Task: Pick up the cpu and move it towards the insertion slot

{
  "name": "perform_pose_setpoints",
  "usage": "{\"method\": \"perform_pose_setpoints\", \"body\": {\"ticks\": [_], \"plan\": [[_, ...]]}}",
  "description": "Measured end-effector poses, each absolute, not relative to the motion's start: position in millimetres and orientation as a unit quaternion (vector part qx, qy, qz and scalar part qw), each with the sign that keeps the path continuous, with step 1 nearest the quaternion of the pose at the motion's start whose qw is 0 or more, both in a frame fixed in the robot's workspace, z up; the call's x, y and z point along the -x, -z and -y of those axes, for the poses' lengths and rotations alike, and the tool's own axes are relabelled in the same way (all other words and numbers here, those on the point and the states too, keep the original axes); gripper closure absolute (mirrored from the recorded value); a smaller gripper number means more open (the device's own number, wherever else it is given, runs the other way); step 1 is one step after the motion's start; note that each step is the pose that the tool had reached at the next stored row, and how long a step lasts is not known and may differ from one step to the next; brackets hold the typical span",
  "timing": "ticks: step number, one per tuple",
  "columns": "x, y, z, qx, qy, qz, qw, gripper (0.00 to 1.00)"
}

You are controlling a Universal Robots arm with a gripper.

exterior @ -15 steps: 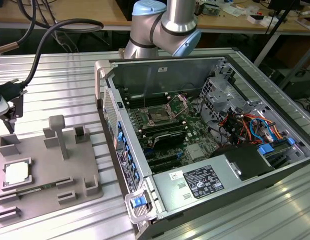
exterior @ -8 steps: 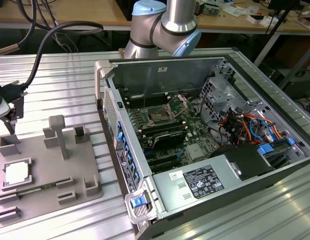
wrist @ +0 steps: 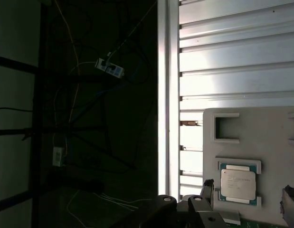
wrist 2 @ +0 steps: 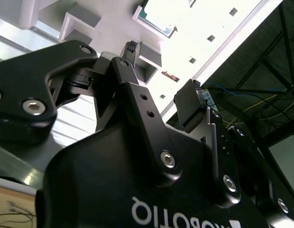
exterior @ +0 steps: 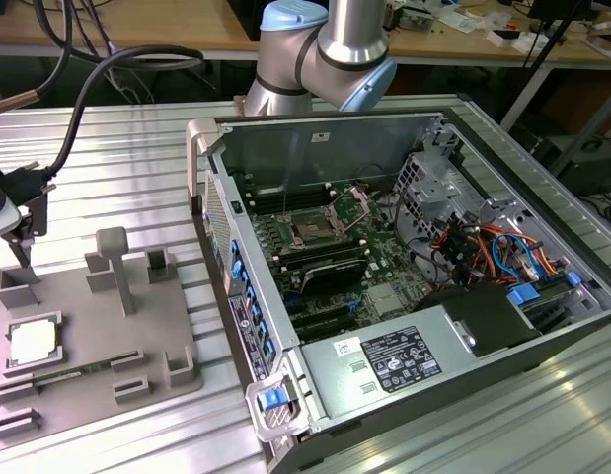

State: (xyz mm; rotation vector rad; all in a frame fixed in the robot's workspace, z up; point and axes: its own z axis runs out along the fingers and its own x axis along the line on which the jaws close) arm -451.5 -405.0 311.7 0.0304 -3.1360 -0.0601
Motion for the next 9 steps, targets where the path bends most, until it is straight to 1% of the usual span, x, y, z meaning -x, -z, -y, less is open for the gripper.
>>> {"method": "perform_pose_setpoints", "body": {"ticks": [9], "plan": [[451.5,-306.1,407.4,-0.010,0.019,1.000,0.002,0.40]]}}
